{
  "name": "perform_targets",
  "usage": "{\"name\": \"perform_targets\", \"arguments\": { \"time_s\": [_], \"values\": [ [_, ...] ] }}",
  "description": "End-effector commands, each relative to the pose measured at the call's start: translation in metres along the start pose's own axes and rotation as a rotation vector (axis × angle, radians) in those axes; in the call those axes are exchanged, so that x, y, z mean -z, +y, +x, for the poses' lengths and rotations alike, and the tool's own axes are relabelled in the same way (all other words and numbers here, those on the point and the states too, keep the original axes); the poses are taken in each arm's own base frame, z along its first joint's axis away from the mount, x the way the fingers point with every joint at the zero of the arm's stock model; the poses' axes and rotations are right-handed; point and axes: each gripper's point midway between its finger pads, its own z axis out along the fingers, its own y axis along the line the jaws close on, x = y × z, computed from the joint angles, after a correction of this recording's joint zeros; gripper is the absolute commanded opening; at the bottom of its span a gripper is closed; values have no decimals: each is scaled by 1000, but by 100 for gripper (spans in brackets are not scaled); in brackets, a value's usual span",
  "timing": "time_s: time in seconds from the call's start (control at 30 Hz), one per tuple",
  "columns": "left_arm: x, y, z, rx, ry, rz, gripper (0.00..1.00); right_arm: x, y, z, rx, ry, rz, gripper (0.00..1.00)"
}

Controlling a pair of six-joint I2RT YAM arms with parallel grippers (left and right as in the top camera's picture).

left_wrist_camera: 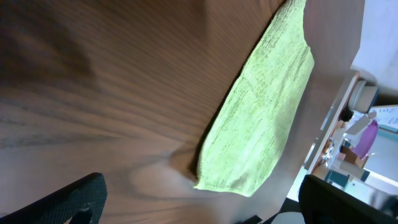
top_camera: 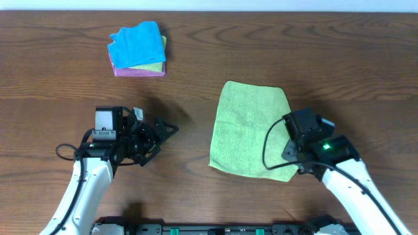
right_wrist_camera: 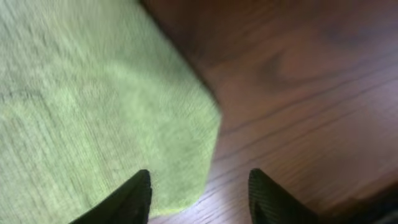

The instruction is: Fold the cloth

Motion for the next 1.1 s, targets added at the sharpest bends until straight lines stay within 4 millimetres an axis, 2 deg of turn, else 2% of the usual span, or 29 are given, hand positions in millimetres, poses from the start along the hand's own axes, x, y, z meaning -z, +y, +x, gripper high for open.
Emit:
{"name": "perform_targets", "arguments": {
  "time_s": [0.0, 0.07, 0.23, 0.4, 0.53, 0.67, 0.93, 1.0, 1.07],
  "values": [
    [2, -10, -2, -17, 0, 25, 99, 14, -12, -22, 26, -90, 60, 59],
    [2, -12, -4, -24, -6, 31, 97, 15, -15, -16, 38, -59, 68, 70],
    [2, -13, -5, -60, -9, 33, 96, 15, -10, 17, 26, 113, 6, 85],
    [2, -13, -5, -65, -9, 33, 96, 13, -17, 42, -29, 216, 17, 87],
    [2, -13, -5, -66, -10, 34, 96, 0, -17, 67, -63, 275, -29, 84],
    [2, -13, -5, -66, -10, 35, 95, -17, -5, 84, -97, 290, -134, 79],
    [3, -17, -2, -68, 7, 56, 96, -51, -5, 102, -175, 298, -150, 69],
    [3, -17, -2, -68, 7, 56, 96, -56, -3, 102, -191, 285, -157, 63],
    [3, -17, -2, -68, 6, 56, 96, -60, 0, 98, -194, 259, -172, 62]
  ]
}}
